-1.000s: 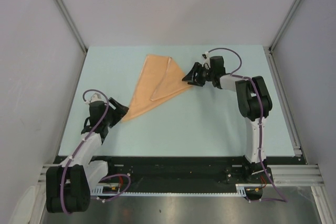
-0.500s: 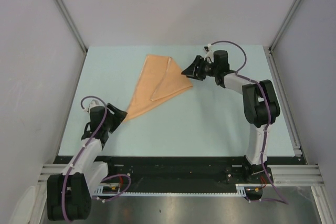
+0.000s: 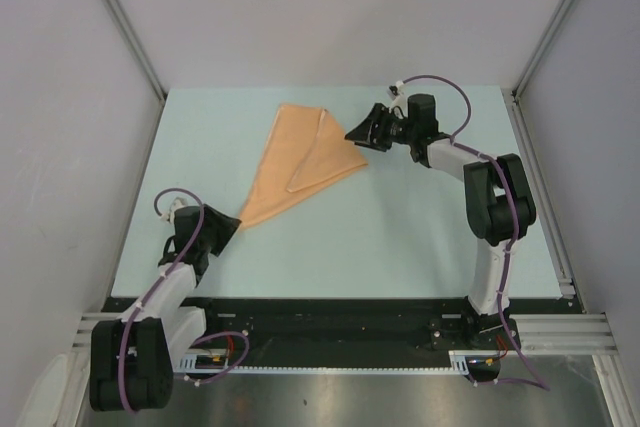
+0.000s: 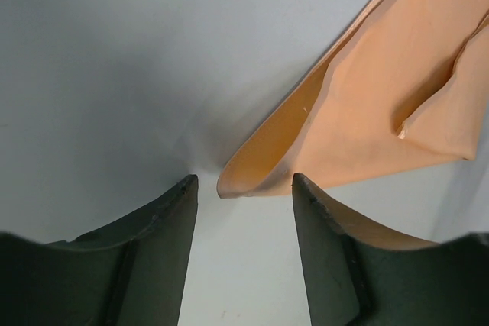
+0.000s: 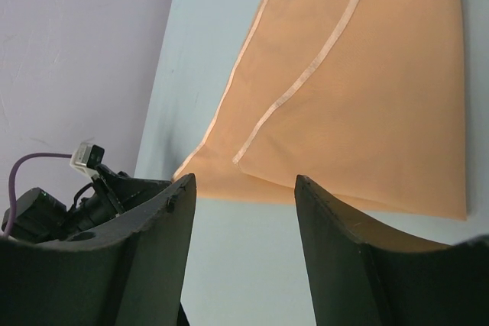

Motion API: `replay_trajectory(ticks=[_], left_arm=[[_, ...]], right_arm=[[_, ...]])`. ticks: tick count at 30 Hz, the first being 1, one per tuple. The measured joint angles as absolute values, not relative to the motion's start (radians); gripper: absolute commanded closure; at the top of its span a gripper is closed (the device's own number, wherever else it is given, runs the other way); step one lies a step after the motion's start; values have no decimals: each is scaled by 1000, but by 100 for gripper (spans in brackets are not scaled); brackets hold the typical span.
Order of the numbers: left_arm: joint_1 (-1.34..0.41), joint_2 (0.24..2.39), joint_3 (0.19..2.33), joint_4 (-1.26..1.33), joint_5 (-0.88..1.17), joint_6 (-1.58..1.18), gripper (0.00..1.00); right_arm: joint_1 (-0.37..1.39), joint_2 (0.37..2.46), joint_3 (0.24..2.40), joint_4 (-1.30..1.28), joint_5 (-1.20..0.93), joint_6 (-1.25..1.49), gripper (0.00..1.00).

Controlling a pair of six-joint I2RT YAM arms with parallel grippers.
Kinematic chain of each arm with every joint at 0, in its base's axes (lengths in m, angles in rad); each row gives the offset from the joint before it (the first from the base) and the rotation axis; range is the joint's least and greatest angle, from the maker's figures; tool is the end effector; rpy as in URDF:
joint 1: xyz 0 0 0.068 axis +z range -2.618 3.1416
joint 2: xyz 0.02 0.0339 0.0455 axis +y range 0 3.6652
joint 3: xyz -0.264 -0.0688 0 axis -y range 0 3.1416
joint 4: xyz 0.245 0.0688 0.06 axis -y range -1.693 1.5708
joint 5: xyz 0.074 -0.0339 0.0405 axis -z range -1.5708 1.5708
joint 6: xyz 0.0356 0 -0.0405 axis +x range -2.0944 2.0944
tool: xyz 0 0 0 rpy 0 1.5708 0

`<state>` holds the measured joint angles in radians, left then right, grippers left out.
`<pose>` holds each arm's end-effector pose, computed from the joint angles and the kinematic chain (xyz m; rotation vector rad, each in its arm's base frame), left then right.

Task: Fold the napkin, place the utensils inside, and roll it up
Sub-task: Fold the napkin

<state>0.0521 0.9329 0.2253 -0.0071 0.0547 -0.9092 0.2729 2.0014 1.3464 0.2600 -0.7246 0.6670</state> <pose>0.1706 0.0069 0.1401 -1.0545 2.0853 -0.5012 0.4308 0.1451 0.2130 -0.1058 2.0976 1.3027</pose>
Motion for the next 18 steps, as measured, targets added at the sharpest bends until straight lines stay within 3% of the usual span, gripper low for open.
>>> replay_trajectory(ticks=[18], left_arm=[[55,947,192,43,39,-947,67]], right_arm=[[278,2001,1343,247,-724,661,41]])
